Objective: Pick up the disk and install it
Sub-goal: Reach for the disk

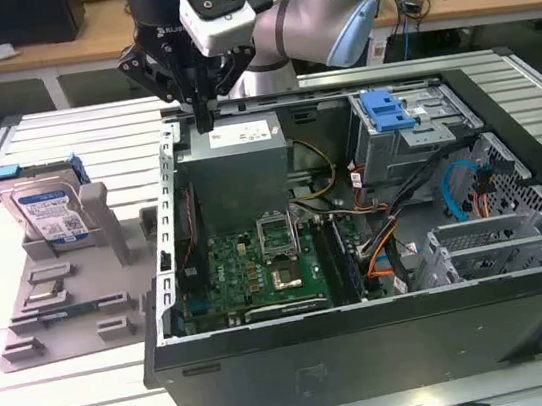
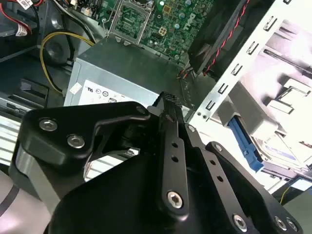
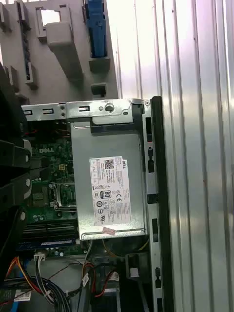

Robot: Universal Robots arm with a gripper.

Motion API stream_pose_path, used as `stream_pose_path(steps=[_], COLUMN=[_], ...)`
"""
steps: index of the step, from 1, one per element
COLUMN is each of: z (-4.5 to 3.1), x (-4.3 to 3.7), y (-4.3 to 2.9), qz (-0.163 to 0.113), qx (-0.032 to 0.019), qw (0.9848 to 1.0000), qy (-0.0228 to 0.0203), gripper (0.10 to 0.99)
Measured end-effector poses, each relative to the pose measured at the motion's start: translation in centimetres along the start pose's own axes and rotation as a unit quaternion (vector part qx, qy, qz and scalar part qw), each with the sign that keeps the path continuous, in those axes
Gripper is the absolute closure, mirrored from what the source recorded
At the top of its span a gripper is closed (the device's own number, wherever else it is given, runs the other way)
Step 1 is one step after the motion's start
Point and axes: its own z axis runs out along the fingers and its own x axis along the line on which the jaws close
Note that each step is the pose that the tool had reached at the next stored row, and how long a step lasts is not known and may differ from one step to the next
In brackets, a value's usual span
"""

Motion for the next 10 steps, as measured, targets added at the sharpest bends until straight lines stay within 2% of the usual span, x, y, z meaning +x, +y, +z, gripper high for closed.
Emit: stream_pose_path(steps=[4,5,7,10], z=[-0.03,-0.04,-0.05,-0.08], x=[1.14,1.65,1.91,2.82], y=[-0.08,-0.12,-0.14,-0.21], qz=[0.000,0.000,0.000,0.000], qx=[0.0000,0.0001,0.0001,0.0001], qw=[1.0000,1.0000,1.0000,1.0000], qy=[0.0000,0.0000,0.0000,0.0000], gripper=[0.980,0.980,0.980,0.980])
